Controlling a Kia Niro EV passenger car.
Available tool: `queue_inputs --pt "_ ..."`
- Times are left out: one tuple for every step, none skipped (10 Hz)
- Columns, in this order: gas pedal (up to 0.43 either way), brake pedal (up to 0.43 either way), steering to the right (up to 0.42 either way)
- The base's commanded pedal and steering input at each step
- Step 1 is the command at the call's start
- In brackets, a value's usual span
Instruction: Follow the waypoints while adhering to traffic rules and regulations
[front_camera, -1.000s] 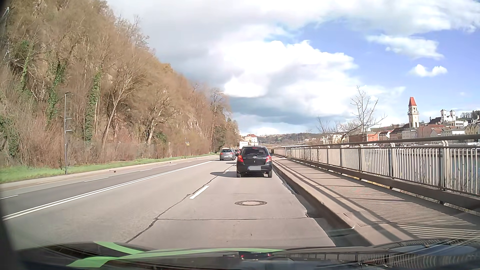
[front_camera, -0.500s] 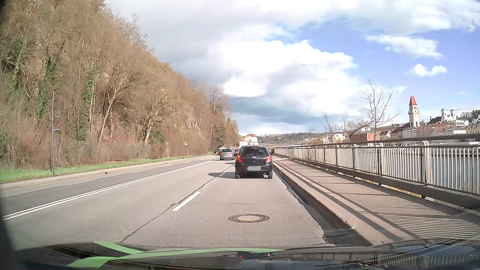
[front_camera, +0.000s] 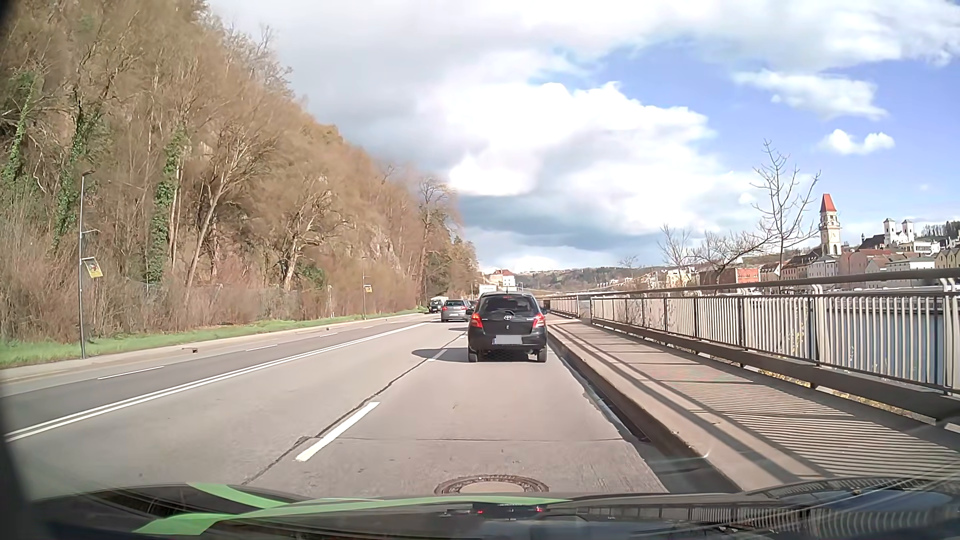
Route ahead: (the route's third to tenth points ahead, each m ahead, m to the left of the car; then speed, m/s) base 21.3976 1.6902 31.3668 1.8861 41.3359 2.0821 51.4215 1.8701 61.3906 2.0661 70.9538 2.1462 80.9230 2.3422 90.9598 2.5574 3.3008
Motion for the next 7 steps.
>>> queue_inputs --pt "0.0 0.0 -0.008" --pt "0.0 0.0 -0.012" --pt "0.0 0.0 -0.015" --pt "0.0 0.0 -0.016" --pt "0.0 0.0 -0.016" --pt "0.0 0.0 -0.015" --pt "0.0 0.0 -0.016"
